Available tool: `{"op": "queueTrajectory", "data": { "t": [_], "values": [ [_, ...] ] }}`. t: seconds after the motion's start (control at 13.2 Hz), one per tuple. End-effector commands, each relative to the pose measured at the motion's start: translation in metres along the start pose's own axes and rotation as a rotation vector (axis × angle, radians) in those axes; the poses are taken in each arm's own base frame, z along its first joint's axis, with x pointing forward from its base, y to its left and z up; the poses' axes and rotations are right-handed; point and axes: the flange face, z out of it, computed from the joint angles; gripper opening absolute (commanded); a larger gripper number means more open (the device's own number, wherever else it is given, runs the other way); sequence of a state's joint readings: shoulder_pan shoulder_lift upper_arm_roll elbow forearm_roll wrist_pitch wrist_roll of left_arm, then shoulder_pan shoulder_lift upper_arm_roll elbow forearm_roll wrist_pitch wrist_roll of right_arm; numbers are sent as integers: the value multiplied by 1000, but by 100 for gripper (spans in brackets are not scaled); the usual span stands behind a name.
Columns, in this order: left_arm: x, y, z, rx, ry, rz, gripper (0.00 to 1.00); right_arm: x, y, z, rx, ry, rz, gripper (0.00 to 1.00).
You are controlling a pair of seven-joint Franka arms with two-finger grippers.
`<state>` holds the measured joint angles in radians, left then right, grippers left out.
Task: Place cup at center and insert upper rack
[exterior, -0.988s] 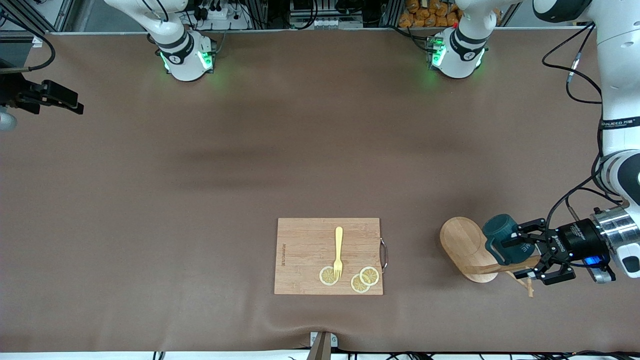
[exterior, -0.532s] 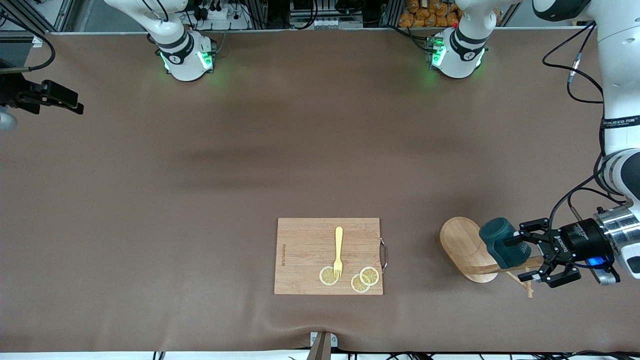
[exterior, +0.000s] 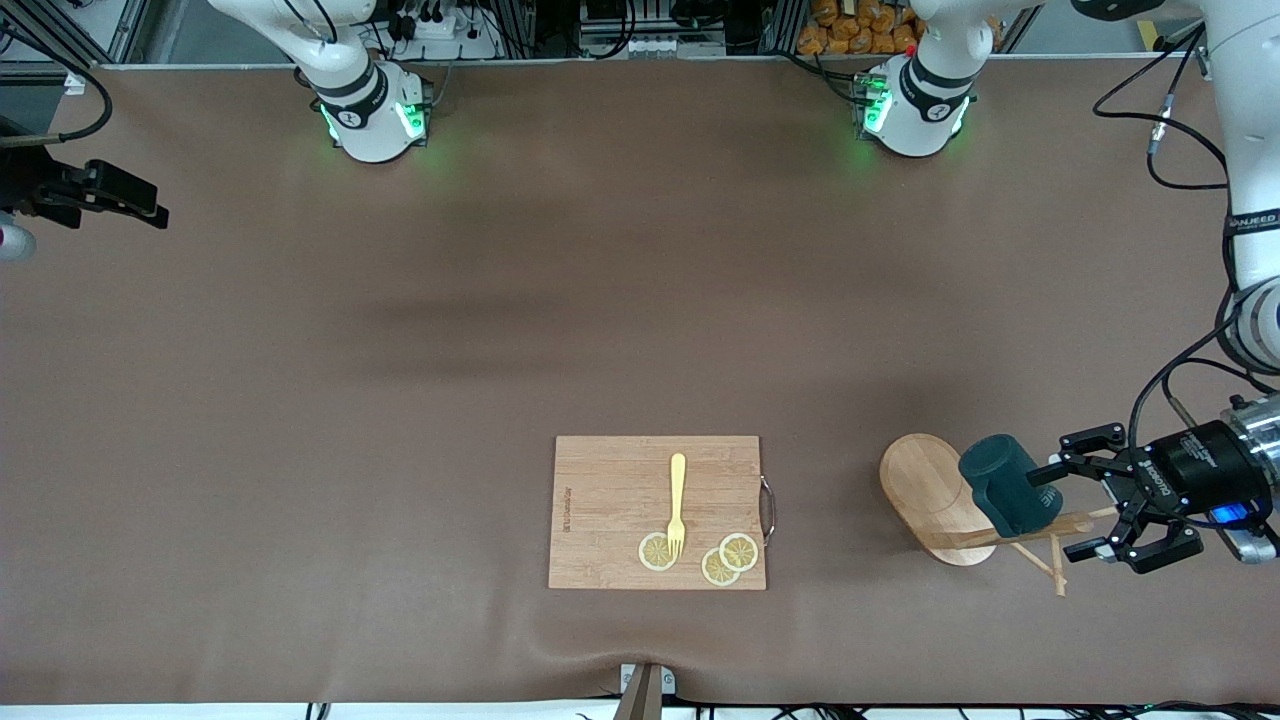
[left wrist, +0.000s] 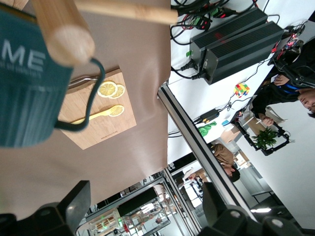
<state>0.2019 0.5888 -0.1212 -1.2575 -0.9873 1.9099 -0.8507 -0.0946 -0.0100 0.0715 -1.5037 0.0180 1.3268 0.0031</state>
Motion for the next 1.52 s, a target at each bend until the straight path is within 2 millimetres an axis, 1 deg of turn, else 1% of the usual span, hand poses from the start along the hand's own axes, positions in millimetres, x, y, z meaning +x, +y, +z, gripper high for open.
{"op": "queueTrajectory", "data": {
  "t": [0.0,0.15,0.23,0.46,0.76,1.06,1.22,1.37,1.44],
  "values": [
    [-40,5,1,58,59,17,100,-4,-2,-8,-24,17,10,100],
    [-68,8,0,96,112,53,100,-4,-1,-8,-25,15,10,100],
    [-91,11,5,131,150,108,100,-4,-1,-8,-25,14,10,100],
    [-126,6,9,220,238,199,100,-4,0,-8,-31,12,13,100],
    [-177,-8,32,449,380,387,100,-4,0,-8,-34,12,13,100],
    [-210,-23,38,652,485,555,100,-4,-1,-8,-34,12,11,100],
    [-227,-21,25,678,520,648,100,-4,-2,-8,-35,12,10,100],
    [-232,-23,17,734,479,770,100,-4,-2,-8,-35,12,10,100],
    [-235,-24,10,766,485,820,100,-5,-2,-8,-35,11,10,100]
  ]
}}
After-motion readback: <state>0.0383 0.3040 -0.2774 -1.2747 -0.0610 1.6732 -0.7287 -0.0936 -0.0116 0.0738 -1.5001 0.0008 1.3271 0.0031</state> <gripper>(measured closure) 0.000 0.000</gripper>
